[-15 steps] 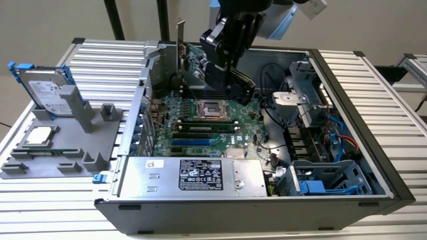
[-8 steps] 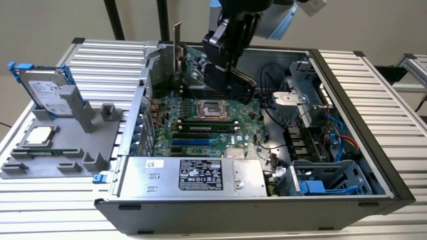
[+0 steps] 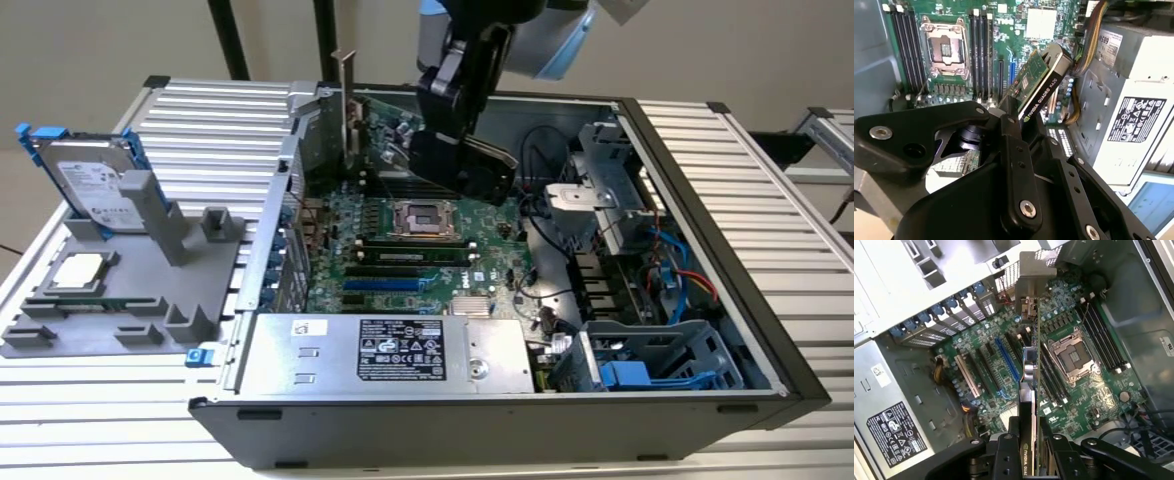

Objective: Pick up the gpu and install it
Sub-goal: 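Insert the gpu into the slot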

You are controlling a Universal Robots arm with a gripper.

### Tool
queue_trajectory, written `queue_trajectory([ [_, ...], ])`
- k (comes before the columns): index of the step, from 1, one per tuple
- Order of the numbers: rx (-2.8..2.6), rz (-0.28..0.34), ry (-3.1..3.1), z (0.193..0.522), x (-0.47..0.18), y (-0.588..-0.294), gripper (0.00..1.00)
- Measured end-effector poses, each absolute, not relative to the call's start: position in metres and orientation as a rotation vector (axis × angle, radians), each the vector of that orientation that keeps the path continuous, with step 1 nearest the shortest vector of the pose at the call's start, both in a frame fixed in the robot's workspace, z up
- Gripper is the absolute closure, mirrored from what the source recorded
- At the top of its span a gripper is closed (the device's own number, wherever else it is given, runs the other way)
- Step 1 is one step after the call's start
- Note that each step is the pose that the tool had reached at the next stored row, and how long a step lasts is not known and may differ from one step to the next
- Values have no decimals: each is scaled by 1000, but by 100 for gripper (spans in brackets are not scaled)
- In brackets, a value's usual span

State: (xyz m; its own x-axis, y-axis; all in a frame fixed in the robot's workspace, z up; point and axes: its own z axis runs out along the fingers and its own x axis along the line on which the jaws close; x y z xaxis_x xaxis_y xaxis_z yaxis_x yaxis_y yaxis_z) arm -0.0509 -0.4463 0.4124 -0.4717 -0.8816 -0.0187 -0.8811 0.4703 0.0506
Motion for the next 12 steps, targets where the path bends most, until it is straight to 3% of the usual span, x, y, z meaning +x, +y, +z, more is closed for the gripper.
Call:
queue_trajectory([
  [7,1703,-133,-2671,412,-51,-446,100],
  [12,1755,-136,-2638,412,-51,-446,100],
])
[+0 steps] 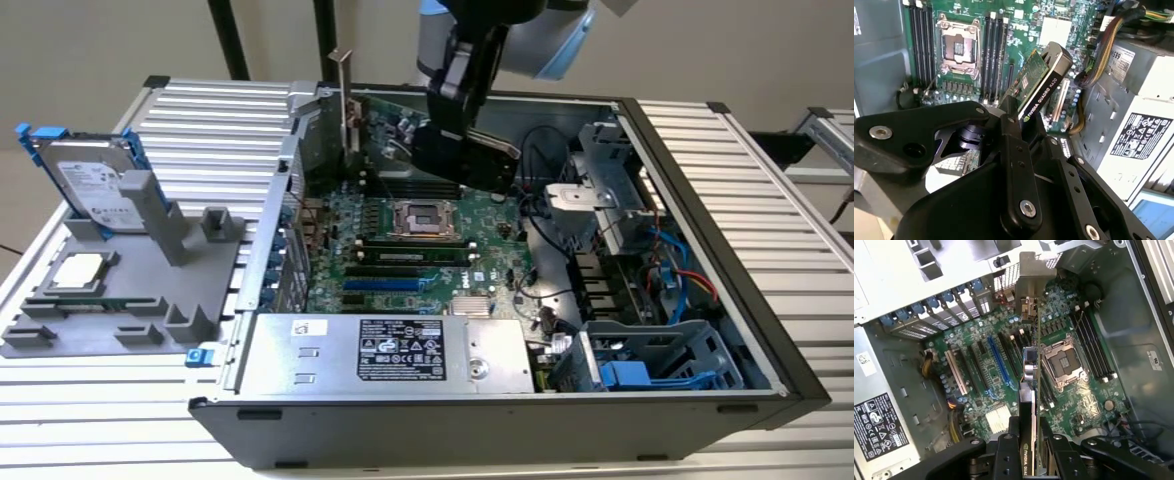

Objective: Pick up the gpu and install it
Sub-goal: 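Insert the gpu into the slot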

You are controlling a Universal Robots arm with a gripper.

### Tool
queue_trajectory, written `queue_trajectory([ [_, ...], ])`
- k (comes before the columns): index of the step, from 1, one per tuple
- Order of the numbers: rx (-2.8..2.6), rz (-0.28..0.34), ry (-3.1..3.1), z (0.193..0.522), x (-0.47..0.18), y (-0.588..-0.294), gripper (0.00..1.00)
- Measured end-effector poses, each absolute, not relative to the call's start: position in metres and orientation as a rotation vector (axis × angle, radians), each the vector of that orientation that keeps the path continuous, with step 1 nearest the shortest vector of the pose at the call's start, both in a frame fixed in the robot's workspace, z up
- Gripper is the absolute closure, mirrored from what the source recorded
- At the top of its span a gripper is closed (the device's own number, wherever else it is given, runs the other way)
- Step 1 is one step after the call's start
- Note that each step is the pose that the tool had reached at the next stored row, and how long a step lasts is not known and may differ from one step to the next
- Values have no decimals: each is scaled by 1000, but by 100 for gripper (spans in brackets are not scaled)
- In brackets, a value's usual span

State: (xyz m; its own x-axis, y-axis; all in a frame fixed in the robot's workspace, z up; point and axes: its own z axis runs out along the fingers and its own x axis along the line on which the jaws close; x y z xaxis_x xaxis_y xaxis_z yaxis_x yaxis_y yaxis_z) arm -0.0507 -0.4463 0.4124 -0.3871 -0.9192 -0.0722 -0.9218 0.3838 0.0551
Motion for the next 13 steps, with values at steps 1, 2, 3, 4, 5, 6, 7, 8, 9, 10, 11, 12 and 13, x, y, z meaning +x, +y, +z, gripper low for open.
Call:
queue_trajectory([
  [1,-1741,134,2577,412,-51,-446,100],
  [2,-1763,135,2563,412,-51,-446,100],
  [3,-1785,135,2548,412,-51,-446,100],
  [4,-1808,135,2532,412,-51,-446,100],
  [5,-1832,135,2516,412,-51,-446,100],
  [6,-1853,134,2500,412,-51,-446,100],
  [7,-1876,133,2482,412,-51,-446,100],
  [8,-1898,132,2465,412,-51,-446,100],
  [9,-1919,131,2448,412,-51,-446,100],
  [10,-1939,130,2431,412,-51,-446,100],
  [11,-1957,129,2417,412,-51,-446,100],
  [12,-1971,129,2406,412,-51,-446,100],
  [13,-1978,129,2400,412,-51,-446,100],
])
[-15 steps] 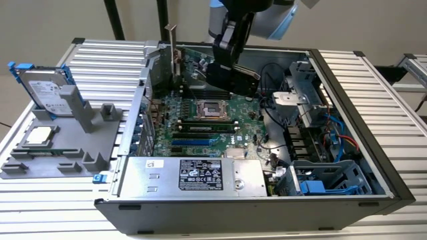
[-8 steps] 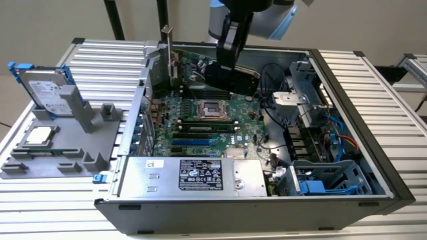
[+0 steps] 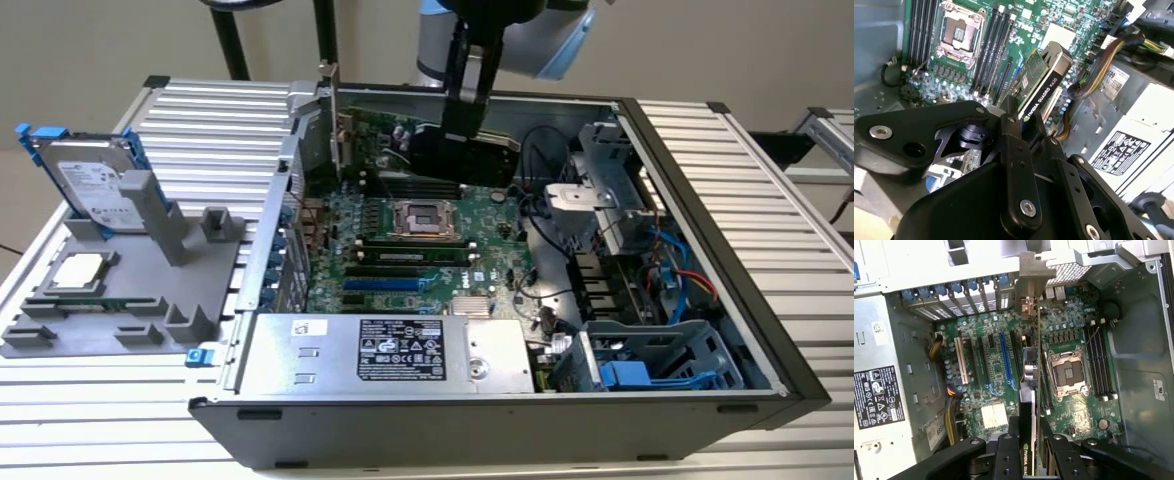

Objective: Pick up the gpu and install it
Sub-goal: 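Insert the gpu into the slot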

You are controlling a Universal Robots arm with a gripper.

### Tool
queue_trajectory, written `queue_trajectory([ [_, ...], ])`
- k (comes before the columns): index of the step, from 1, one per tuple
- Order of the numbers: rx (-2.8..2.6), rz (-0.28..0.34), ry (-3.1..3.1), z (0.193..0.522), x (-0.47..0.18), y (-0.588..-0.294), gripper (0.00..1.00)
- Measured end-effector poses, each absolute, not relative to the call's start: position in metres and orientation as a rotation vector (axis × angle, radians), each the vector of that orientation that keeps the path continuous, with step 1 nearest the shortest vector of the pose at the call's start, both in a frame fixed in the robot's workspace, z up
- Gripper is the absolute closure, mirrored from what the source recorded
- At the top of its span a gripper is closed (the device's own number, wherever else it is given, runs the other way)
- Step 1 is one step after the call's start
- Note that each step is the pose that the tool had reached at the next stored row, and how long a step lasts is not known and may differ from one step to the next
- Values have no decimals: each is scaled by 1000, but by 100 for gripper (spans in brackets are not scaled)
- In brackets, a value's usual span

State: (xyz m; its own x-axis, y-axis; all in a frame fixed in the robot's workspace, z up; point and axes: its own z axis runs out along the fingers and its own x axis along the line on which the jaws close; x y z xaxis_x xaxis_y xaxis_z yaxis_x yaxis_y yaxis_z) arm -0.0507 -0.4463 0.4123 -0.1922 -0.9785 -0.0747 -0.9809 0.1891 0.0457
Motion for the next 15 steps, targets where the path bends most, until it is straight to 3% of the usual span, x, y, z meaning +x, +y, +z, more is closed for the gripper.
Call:
queue_trajectory([
  [15,-2085,91,2327,411,-51,-446,100],
])
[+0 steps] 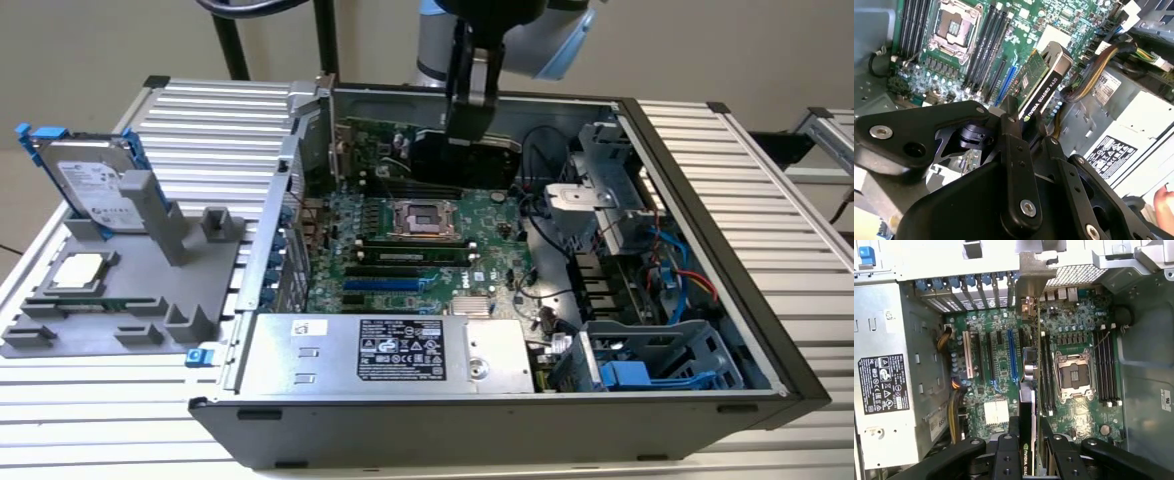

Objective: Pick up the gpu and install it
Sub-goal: 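Insert the gpu into the slot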

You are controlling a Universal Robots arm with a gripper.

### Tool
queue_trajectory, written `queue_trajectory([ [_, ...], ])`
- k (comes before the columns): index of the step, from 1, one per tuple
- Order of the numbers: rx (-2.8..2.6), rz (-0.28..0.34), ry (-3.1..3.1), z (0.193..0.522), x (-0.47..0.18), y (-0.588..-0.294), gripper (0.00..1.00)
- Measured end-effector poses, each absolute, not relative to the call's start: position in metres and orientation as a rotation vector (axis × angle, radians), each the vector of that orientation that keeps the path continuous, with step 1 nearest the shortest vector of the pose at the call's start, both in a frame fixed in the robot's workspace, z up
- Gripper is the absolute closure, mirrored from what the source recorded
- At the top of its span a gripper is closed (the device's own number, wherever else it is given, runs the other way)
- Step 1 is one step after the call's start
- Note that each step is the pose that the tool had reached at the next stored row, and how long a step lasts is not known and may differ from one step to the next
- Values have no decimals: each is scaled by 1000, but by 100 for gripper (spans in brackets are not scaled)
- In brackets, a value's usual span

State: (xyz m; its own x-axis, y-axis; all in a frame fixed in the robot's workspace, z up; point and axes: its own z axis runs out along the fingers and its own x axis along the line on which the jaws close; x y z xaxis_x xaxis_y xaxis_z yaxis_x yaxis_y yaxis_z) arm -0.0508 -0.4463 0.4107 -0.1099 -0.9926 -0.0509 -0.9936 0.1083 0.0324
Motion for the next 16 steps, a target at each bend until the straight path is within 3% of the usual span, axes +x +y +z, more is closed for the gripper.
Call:
queue_trajectory([
  [10,-2153,68,2283,410,-51,-446,100],
  [16,-2177,7,2311,406,-51,-446,100],
])
